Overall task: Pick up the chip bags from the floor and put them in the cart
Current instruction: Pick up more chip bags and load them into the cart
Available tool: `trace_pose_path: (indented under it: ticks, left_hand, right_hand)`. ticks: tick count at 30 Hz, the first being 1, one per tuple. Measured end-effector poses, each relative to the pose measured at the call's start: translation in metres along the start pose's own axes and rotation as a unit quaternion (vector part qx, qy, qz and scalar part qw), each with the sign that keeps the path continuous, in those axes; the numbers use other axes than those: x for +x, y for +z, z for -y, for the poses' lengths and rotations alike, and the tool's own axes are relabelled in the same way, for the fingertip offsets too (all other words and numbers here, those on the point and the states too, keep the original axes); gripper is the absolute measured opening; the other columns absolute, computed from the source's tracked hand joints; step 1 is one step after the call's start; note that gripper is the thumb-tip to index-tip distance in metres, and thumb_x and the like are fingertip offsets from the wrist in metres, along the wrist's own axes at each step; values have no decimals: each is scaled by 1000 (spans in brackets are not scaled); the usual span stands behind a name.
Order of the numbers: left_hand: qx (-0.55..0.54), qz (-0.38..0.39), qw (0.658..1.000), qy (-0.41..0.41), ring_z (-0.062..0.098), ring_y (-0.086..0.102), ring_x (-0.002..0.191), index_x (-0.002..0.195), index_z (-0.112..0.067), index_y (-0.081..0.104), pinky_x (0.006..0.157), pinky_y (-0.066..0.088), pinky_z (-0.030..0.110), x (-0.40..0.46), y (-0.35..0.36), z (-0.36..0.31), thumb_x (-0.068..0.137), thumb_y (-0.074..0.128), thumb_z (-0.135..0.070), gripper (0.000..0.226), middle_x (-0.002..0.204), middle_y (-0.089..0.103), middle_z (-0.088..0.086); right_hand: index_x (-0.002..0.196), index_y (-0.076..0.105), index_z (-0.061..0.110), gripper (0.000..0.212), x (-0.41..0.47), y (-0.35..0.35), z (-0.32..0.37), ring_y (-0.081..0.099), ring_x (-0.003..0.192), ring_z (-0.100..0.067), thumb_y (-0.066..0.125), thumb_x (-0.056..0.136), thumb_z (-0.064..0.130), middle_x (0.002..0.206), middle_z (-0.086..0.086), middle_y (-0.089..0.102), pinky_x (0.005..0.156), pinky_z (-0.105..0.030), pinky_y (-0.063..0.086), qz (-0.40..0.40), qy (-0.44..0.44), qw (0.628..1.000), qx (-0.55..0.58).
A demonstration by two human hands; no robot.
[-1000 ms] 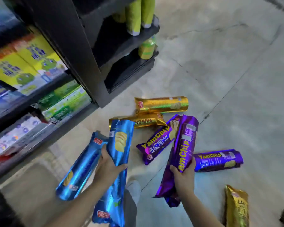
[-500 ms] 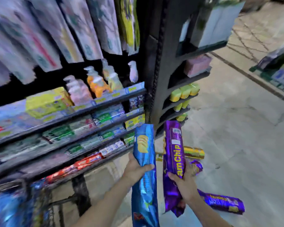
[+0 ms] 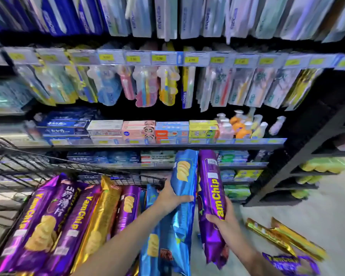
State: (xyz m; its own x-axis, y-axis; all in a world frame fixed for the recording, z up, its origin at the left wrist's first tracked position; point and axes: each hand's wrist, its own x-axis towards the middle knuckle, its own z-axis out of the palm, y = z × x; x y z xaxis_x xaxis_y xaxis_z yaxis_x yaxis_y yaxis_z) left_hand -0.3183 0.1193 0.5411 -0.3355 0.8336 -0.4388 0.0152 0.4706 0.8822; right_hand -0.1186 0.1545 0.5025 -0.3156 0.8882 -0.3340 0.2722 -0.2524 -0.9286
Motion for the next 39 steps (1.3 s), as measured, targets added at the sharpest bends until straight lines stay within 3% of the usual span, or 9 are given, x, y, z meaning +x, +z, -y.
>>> trace_pose_path:
  ticks: [5, 7, 12, 15, 17, 27, 31, 35, 39]
  left_hand:
    - [-5, -30, 1000, 6, 15, 56, 102, 123, -12, 35, 92, 47, 32, -20, -106, 34, 57, 88, -27, 85, 109, 57, -7]
    - [-11, -45, 999, 4, 15, 55, 102, 119, -13, 36, 88, 44, 29, -26, -137, 46, 64, 86, -20, 75, 110, 56, -7]
    - [-9, -60, 998, -16, 24, 58, 112, 130, -10, 37, 99, 47, 44, -37, -182, 78, 42, 88, -41, 107, 124, 57, 7]
    - [2, -54, 998, -28, 21, 53, 111, 125, -10, 34, 92, 43, 34, -32, -189, 104, 66, 85, -15, 78, 117, 51, 1]
    - [-6, -45, 998, -33, 21, 51, 113, 133, -11, 30, 89, 41, 32, -27, -191, 119, 69, 82, -11, 82, 120, 50, 2]
    - [3, -73, 993, -94, 22, 54, 98, 134, -14, 30, 82, 42, 32, 5, -192, 166, 66, 84, -28, 88, 114, 54, 1]
    - [-38, -84, 990, -109, 26, 61, 105, 131, -15, 35, 90, 52, 43, 15, -188, 193, 37, 87, -47, 112, 121, 59, 7]
    - [-28, -74, 991, -107, 19, 63, 106, 131, -18, 39, 94, 52, 43, 28, -187, 222, 40, 90, -54, 110, 121, 61, -1]
    - [-1, -68, 991, -118, 19, 60, 103, 128, -14, 40, 89, 49, 34, 16, -186, 195, 52, 87, -42, 93, 118, 59, -1]
  right_hand:
    - [134, 29, 26, 78, -15, 117, 28, 57, 87, 2, 75, 74, 5, 106, 9, 60, 60, -3, 43, 43, -4, 999, 3]
    - [139, 26, 22, 82, -21, 155, 28, 60, 91, -9, 75, 74, 13, 114, 1, 60, 63, -7, 44, 54, 7, 998, -7]
    - [140, 25, 23, 97, -35, 218, 20, 58, 106, -21, 73, 55, 30, 124, -5, 58, 81, -21, 45, 51, 17, 998, -35]
    - [134, 29, 24, 81, -38, 232, 6, 57, 98, -17, 77, 69, 13, 112, 2, 57, 76, -15, 43, 47, 25, 997, -54]
    - [136, 32, 19, 77, -40, 238, -8, 61, 95, -14, 74, 74, 6, 110, 4, 59, 75, -16, 43, 44, 40, 996, -64]
    - [146, 17, 30, 100, -20, 256, -65, 61, 100, -21, 76, 65, 29, 121, -4, 56, 92, -40, 51, 42, 118, 980, -155]
    - [147, 14, 35, 98, -14, 265, -60, 59, 103, -19, 73, 69, 26, 122, -4, 51, 92, -35, 49, 27, 115, 979, -163]
    - [149, 9, 34, 94, -17, 269, -61, 51, 100, -20, 70, 78, 28, 115, -2, 43, 86, -29, 44, 8, 103, 969, -226]
    - [150, 8, 28, 95, -18, 269, -53, 46, 122, -26, 70, 78, 37, 128, -8, 42, 101, -34, 39, 20, 117, 958, -263]
